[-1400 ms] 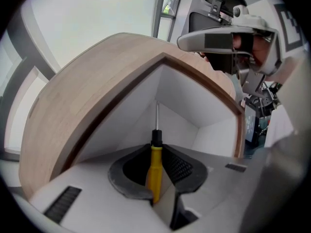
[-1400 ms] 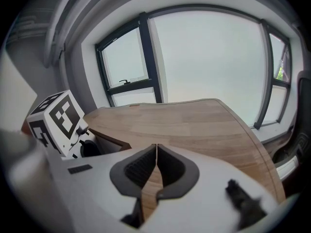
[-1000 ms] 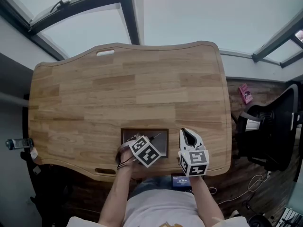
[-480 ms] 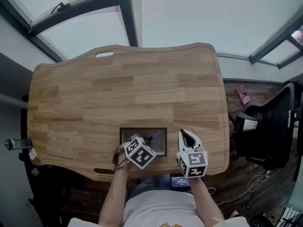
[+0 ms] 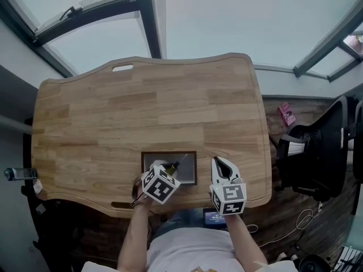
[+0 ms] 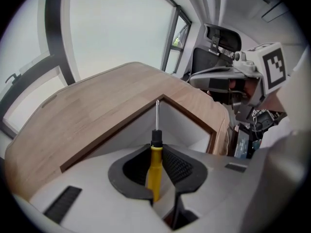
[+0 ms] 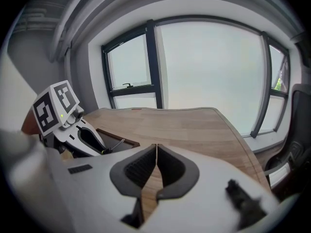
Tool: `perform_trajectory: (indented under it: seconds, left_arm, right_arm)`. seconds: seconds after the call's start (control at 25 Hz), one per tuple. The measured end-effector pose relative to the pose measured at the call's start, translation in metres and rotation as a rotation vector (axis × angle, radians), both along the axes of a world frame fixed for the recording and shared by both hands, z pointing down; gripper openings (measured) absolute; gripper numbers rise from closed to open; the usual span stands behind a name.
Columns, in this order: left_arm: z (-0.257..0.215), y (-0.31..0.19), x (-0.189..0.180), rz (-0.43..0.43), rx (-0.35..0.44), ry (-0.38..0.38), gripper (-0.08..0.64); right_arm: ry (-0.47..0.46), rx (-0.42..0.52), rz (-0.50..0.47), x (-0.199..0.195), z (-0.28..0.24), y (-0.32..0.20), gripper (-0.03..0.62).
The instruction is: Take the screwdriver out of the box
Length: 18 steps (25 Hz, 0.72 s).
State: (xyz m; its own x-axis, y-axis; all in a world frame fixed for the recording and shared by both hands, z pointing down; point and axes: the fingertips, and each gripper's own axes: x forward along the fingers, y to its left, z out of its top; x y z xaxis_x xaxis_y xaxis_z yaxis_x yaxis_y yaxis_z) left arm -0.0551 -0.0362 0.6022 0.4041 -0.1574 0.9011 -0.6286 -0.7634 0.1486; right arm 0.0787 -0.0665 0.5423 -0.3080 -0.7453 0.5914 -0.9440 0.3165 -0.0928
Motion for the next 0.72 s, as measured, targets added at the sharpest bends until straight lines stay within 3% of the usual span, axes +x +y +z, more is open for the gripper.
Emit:
perform_trajectory:
  seconds: [0.24, 0.52, 0.72]
  left_arm:
    - [-0.012, -0.001, 0.001, -0.051, 0.031, 0.071, 0.081]
    - [-0.037, -0.005, 0.000, -0.109, 0.150, 0.134, 0.081]
    - [-0.060, -0.002, 0.002, -0.129, 0.211, 0.241, 0.081]
  right_arm:
    - [0.009, 0.018, 0.007, 0.006, -0.006, 0.007, 0.032]
    - [0.018, 0.053, 0.003, 0.002, -0.017, 0.015, 0.032]
    - [0.004, 0.084, 0.002, -0.001, -0.029, 0.024, 0.032]
